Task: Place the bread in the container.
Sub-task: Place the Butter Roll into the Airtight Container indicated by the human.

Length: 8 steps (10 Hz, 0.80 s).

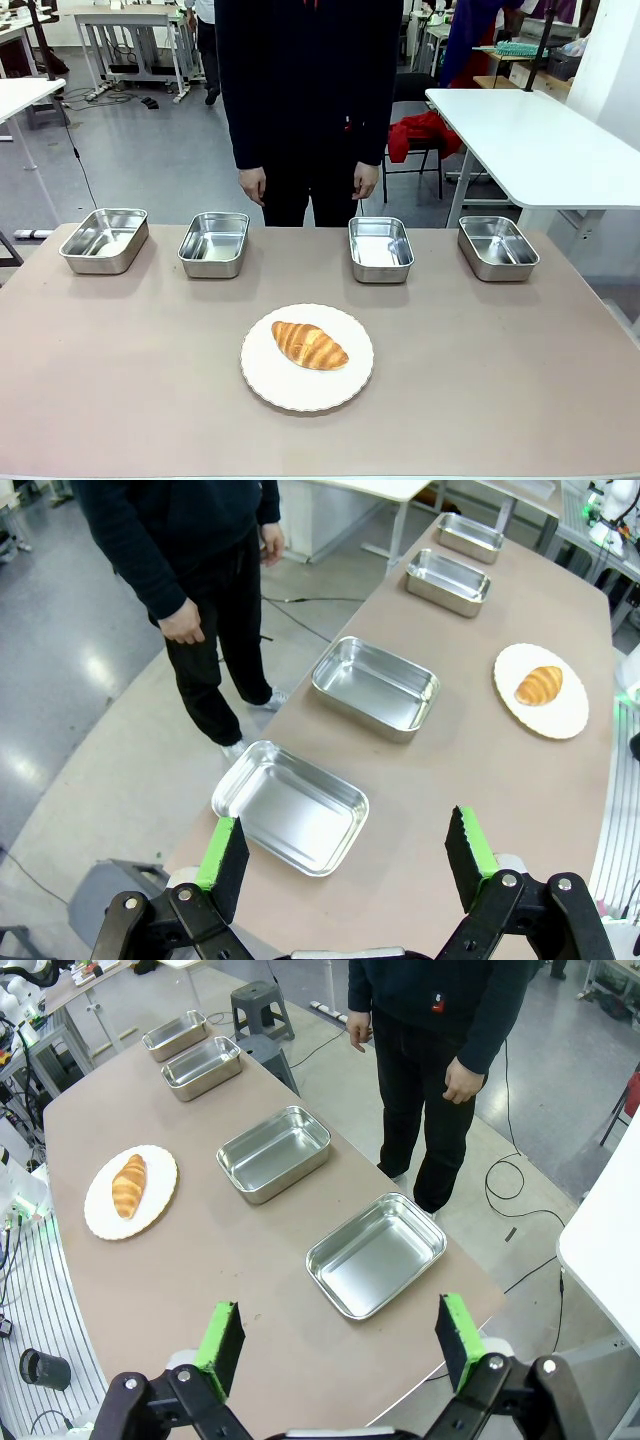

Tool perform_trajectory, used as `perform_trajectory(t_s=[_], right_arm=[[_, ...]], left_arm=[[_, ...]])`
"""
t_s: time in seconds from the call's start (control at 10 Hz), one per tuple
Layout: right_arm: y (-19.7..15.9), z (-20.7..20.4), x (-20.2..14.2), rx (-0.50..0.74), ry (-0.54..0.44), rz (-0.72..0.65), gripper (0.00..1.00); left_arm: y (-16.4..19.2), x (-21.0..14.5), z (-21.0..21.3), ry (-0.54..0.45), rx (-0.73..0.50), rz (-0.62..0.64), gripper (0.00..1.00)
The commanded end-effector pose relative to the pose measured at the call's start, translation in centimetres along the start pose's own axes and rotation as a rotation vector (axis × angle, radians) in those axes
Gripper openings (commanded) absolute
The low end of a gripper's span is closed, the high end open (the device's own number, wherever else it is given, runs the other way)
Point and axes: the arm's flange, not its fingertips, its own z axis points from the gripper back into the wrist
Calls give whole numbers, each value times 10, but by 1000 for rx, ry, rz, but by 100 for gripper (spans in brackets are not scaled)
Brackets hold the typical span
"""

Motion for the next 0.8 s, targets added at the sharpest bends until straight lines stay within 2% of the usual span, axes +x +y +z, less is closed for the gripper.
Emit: perform_trajectory(t_s=[0.0,0.7], right_arm=[[1,0,3,1,-8,6,100],[1,0,3,1,-8,6,100]], left_arm=[[0,1,1,-2,4,-9,100],[0,1,1,-2,4,-9,100]])
